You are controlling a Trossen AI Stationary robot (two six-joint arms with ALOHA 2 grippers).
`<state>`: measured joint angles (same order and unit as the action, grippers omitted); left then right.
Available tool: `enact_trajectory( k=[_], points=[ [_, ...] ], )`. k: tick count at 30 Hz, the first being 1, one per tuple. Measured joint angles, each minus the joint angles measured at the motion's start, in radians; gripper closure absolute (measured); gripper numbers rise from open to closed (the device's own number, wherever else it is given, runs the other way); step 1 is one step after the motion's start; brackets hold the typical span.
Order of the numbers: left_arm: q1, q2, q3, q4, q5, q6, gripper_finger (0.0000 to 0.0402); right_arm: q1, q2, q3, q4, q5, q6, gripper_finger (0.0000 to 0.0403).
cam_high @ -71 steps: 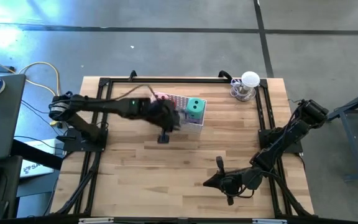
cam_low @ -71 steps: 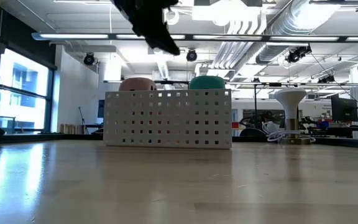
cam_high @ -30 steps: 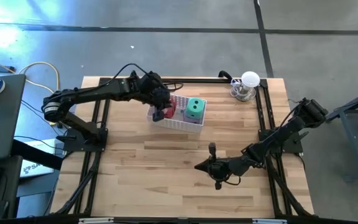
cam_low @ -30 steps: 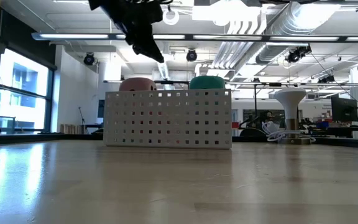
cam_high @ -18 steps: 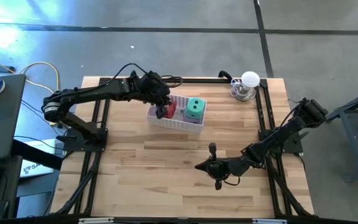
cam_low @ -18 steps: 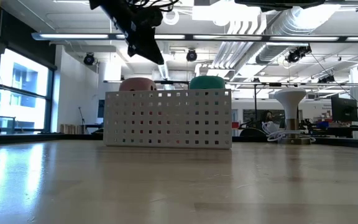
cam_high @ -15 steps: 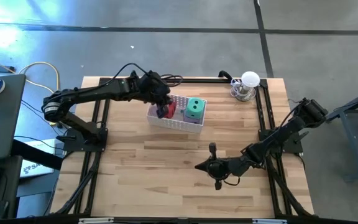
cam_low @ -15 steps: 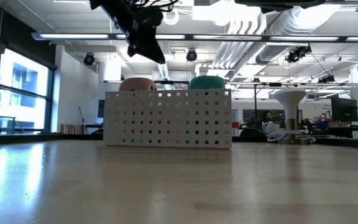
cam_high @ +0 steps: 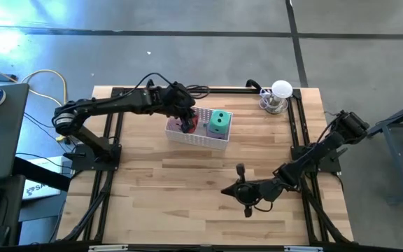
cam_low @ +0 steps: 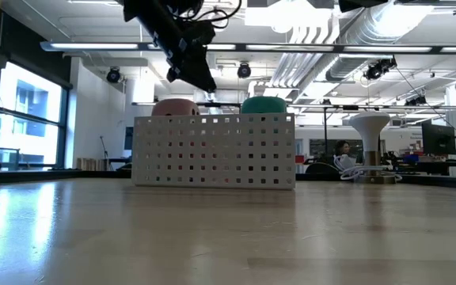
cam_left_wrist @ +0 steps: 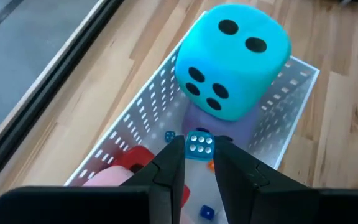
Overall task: Pick & Place Dice
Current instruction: Put the small light blue die into the white bin
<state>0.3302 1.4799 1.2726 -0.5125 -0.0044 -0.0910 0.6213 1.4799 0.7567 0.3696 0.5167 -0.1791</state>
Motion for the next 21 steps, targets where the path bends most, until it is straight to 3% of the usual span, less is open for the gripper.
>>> enact_trajectory(
  k=[21],
  points=[
    [-0.009, 0.045, -0.001, 0.020, -0.027, -0.034, 0.0327, 0.001, 0.000, 0.000, -0.001, 0.000, -0.008, 0.0401]
  ],
)
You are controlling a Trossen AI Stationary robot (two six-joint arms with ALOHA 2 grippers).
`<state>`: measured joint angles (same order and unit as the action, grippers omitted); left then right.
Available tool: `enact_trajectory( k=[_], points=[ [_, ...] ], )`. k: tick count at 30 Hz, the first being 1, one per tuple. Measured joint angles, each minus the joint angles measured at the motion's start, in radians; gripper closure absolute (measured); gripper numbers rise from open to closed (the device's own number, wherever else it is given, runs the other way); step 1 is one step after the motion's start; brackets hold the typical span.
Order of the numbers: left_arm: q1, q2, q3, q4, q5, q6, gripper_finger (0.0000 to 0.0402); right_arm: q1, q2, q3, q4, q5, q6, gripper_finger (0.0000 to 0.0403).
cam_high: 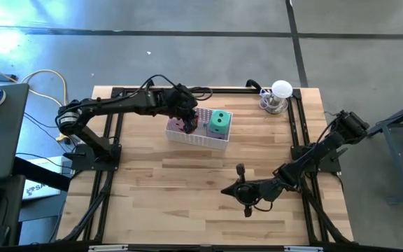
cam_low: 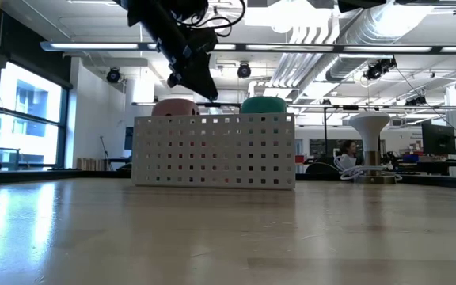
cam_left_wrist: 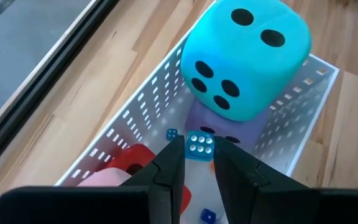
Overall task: Pick & Place Dice
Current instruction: Put the small light blue die into the white bin, then return to Home Position
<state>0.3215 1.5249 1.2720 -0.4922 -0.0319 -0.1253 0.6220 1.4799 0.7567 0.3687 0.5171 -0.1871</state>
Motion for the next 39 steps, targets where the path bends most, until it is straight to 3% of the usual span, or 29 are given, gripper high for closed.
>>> enact_trajectory(
  k=[16, 29, 34, 39],
  points=[
    [-0.024, 0.000, 0.000, -0.020, 0.000, 0.057, 0.0323, 0.000, 0.000, 0.000, 0.000, 0.000, 0.000, 0.0401],
    [-0.026, 0.000, 0.000, -0.020, 0.000, 0.042, 0.0229, 0.000, 0.000, 0.000, 0.000, 0.000, 0.000, 0.0401],
    [-0.032, 0.000, 0.000, -0.020, -0.007, 0.042, 0.0212, 0.000, 0.000, 0.000, 0.000, 0.000, 0.000, 0.0401],
    [-0.061, 0.000, 0.000, -0.023, -0.095, 0.049, 0.0206, 0.000, 0.000, 0.000, 0.000, 0.000, 0.002, 0.0401]
  ],
)
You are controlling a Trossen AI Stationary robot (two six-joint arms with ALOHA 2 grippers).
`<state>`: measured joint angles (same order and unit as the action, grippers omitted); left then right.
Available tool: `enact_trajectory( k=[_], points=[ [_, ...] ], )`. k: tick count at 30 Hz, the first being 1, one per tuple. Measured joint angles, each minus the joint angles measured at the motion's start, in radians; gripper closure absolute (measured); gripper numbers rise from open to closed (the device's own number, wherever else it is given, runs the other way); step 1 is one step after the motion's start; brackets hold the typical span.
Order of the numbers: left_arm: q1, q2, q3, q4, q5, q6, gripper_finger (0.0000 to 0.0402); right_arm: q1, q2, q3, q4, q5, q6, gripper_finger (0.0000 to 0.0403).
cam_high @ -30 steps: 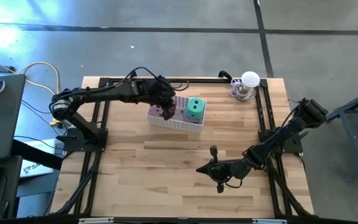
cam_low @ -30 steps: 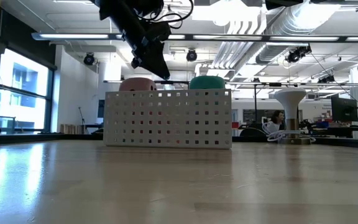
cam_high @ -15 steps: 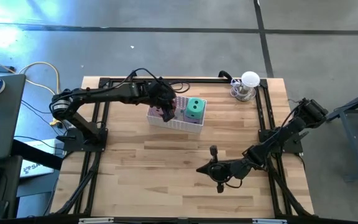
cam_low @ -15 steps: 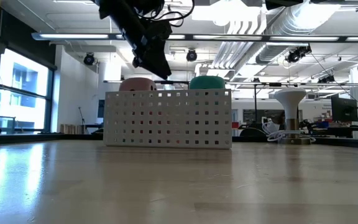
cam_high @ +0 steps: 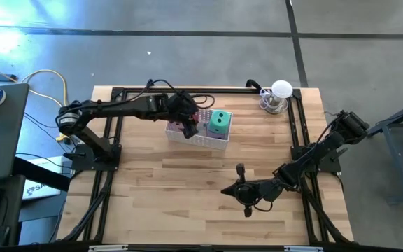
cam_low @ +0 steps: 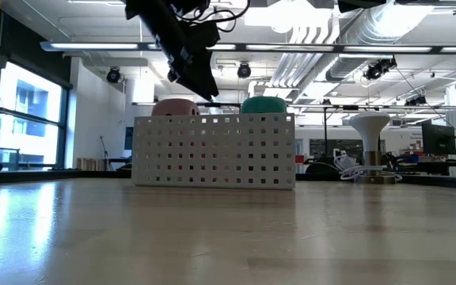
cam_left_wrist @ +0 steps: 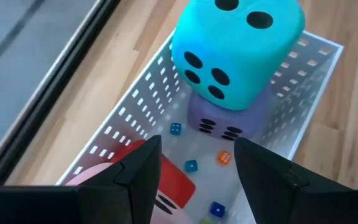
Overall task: Pick & Place Dice
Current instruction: Return to Home Position
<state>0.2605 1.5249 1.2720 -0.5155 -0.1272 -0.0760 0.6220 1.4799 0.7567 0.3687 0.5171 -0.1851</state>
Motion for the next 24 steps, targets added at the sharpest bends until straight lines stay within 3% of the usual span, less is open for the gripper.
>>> enact_trajectory(
  k=[6, 18, 24],
  points=[
    [-0.021, 0.000, 0.000, 0.000, -0.063, 0.000, 0.0206, 0.000, 0.000, 0.000, 0.000, 0.000, 0.003, 0.0401],
    [-0.068, 0.000, 0.000, -0.081, -0.063, 0.035, 0.0208, 0.043, 0.000, 0.000, 0.000, 0.000, 0.069, 0.0401],
    [-0.110, 0.000, 0.000, -0.187, -0.074, 0.003, 0.0253, 0.079, 0.000, 0.000, 0.001, 0.000, 0.078, 0.0401]
  ],
)
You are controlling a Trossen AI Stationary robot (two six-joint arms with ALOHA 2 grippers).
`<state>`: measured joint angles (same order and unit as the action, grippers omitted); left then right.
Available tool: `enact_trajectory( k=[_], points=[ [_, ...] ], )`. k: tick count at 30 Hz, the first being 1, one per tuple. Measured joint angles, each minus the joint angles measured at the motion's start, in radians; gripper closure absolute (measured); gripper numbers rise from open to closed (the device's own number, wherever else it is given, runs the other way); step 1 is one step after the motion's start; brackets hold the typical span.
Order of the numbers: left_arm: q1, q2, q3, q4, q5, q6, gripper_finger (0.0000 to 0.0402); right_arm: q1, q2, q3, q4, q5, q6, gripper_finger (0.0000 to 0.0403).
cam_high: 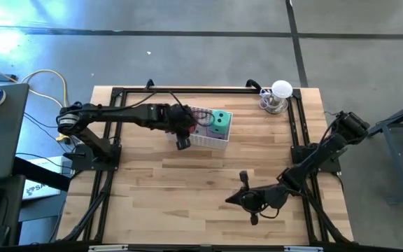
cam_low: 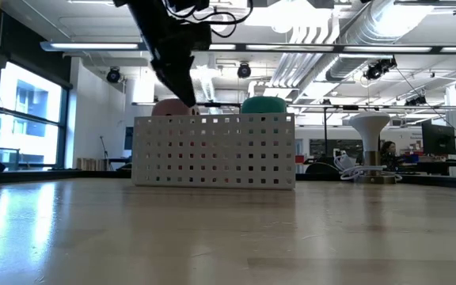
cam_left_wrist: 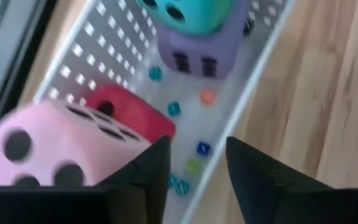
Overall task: Pick & Place Dice
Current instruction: Return to Home Position
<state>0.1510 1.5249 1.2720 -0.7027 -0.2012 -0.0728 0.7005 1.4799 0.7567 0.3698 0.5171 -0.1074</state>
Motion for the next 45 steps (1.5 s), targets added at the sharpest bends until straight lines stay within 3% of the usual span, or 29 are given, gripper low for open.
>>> enact_trajectory(
  k=[11, 20, 24, 32, 35, 40, 45],
  points=[
    [-0.101, -0.025, -0.001, -0.177, 0.000, 0.005, 0.0388, 0.009, 0.000, 0.000, 0.002, 0.028, -0.056, 0.0401],
    [-0.177, -0.155, -0.001, -0.347, 0.017, 0.038, 0.0401, 0.028, 0.000, 0.000, -0.007, 0.109, -0.083, 0.0401],
    [-0.203, -0.274, -0.039, -0.394, 0.022, -0.004, 0.0401, 0.060, -0.027, -0.001, -0.034, 0.117, -0.073, 0.0401],
    [-0.282, -0.699, -0.294, -0.309, -0.023, -0.134, 0.0401, 0.132, -0.228, 0.000, -0.177, 0.173, -0.061, 0.0401],
    [-0.297, -0.847, -0.372, -0.217, -0.045, -0.133, 0.0401, 0.108, -0.313, 0.000, -0.263, 0.064, -0.080, 0.0401],
    [-0.300, -1.040, -0.461, -0.136, -0.073, -0.113, 0.0401, -0.028, -0.438, 0.000, -0.392, -0.221, -0.087, 0.0401],
    [-0.300, -1.178, -0.507, -0.135, -0.154, -0.161, 0.0401, -0.206, -0.560, -0.026, -0.464, -0.327, -0.078, 0.0401]
  ],
)
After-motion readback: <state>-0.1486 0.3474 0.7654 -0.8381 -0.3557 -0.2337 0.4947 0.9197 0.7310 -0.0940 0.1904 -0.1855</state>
